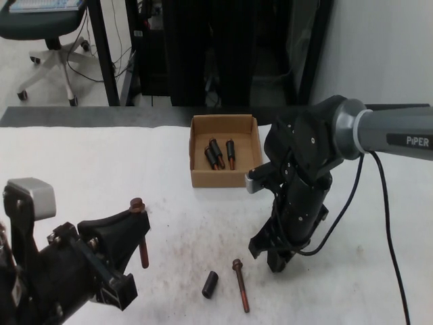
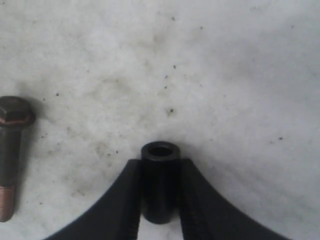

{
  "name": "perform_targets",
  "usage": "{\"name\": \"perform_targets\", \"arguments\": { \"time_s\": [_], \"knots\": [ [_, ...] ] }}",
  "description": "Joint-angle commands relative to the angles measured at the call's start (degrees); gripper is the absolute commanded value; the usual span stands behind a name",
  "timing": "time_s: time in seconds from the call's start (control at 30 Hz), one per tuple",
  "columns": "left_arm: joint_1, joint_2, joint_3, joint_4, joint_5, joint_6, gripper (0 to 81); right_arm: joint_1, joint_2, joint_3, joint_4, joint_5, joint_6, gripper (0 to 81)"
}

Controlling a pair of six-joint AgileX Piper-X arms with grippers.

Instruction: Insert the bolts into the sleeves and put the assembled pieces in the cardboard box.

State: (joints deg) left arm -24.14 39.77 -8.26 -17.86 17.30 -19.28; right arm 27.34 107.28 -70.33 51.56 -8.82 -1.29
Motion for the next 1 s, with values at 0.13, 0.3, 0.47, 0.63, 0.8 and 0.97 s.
{"name": "perform_targets", "arguments": {
  "time_s": [0.13, 0.3, 0.47, 0.63, 0.8, 0.97],
  "knots": [
    [0.0, -2.2, -0.3, -17.0, -6.3, -5.2, 0.4, 0.0, -14.2, -0.1, -12.4, -14.9, -0.5, 0.8],
    [0.0, -2.1, -1.3, -26.4, -6.3, -11.5, 0.4, 0.0, -25.2, 2.3, -26.8, -26.1, -0.5, 0.8],
    [0.0, -1.6, -5.9, -25.2, 4.0, -12.9, 0.4, 0.1, -33.6, 7.8, -28.7, -33.7, -1.0, 0.8],
    [0.0, 3.2, -13.7, -21.5, 14.8, -7.9, 0.4, 0.1, -40.5, 16.0, -28.9, -34.6, -1.3, 0.8],
    [0.0, 13.2, -23.3, -21.4, 28.8, -6.2, 0.4, 0.1, -47.7, 23.7, -32.0, -34.8, -1.3, 0.8],
    [0.0, 21.9, -31.5, -21.4, 28.9, -6.5, 0.4, 0.1, -54.9, 28.3, -39.2, -34.6, -1.3, 0.8]
  ]
}}
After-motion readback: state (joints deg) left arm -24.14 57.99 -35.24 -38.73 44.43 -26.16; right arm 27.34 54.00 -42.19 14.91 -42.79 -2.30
